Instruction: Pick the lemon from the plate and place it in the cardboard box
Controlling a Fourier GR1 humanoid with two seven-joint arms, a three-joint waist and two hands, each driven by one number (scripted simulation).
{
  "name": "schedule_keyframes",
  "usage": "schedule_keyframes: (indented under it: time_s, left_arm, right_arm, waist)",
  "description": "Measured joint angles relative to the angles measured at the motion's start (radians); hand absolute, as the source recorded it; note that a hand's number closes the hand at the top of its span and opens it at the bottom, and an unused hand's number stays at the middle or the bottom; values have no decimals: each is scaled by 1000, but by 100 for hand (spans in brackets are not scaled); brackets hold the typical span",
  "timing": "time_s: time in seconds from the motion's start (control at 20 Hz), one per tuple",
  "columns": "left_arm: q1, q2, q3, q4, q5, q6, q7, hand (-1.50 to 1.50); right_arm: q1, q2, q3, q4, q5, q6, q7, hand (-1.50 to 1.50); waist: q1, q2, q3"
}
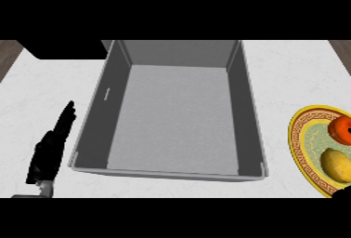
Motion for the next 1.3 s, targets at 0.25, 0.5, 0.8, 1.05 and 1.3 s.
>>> schedule_keyframes:
  time_s: [0.25,0.5,0.8,1.05,1.3]
  left_arm:
    - [-31,-32,16,12,-36,-10,22,0]
    - [-1,-43,49,-2,-45,-43,5,0]
    - [6,-63,76,-29,-67,-72,27,0]
    - [-20,-80,96,15,-82,-87,2,0]
    - [-5,-88,104,-13,-91,-102,18,0]
  right_arm:
    - [-49,53,-25,52,58,42,-15,-150]
    - [-47,105,-60,71,116,59,-52,-150]
    - [-33,161,-97,46,167,103,-58,-150]
    - [-48,187,-95,88,225,122,-89,-150]
    - [-46,228,-106,92,249,118,-119,150]
  waist:
    - [0,0,0]
    - [0,-1,-2]
    - [-1,-2,-2]
    - [-1,-3,-6]
    - [-1,-8,-14]
